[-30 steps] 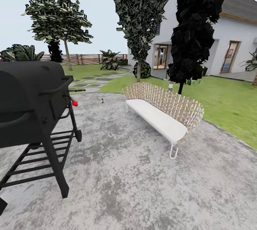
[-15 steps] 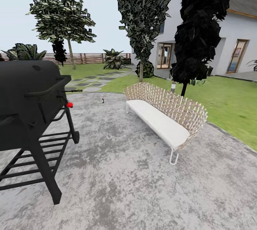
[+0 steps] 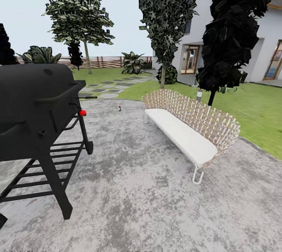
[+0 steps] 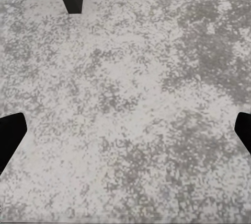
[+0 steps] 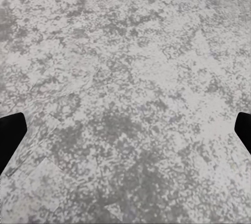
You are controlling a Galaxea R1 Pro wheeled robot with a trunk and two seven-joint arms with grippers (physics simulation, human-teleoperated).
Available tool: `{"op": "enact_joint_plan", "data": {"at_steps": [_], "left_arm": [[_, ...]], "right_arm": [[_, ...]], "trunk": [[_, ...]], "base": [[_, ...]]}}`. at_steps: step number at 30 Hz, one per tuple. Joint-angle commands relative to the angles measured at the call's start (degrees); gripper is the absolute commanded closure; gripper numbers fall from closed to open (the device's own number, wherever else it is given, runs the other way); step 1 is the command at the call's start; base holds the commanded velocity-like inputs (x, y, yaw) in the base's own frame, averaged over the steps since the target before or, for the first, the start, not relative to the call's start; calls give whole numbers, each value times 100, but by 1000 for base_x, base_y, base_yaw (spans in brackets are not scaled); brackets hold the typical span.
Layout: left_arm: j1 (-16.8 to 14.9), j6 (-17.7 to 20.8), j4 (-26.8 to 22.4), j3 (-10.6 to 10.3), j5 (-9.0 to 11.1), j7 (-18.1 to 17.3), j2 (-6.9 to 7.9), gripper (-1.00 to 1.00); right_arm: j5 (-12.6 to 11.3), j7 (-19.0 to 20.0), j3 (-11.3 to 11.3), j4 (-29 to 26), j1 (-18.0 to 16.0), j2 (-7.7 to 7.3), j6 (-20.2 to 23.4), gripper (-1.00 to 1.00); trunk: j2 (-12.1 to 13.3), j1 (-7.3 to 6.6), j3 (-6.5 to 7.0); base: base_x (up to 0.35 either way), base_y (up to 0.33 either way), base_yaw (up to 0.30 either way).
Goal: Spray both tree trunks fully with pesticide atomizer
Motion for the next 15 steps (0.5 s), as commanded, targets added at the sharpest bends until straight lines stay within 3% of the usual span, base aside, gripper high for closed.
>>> {"op": "enact_joint_plan", "data": {"at_steps": [1, 5, 15], "left_arm": [[-5, -20, 7, -2, 13, -1, 0, -100], [-5, -20, 7, -3, 27, -8, 0, -100], [-5, -20, 7, -3, 36, -9, 0, -100]], "right_arm": [[11, -2, -2, 2, -3, 0, -16, -100], [12, -2, -2, 2, -5, 1, -16, -100], [13, -2, -2, 8, -3, 4, -16, -100]], "trunk": [[-45, 22, -31], [-205, 110, -120], [-606, 330, -303]], "base": [[1, -1, 184], [1, 0, 123], [0, 0, 9]]}}
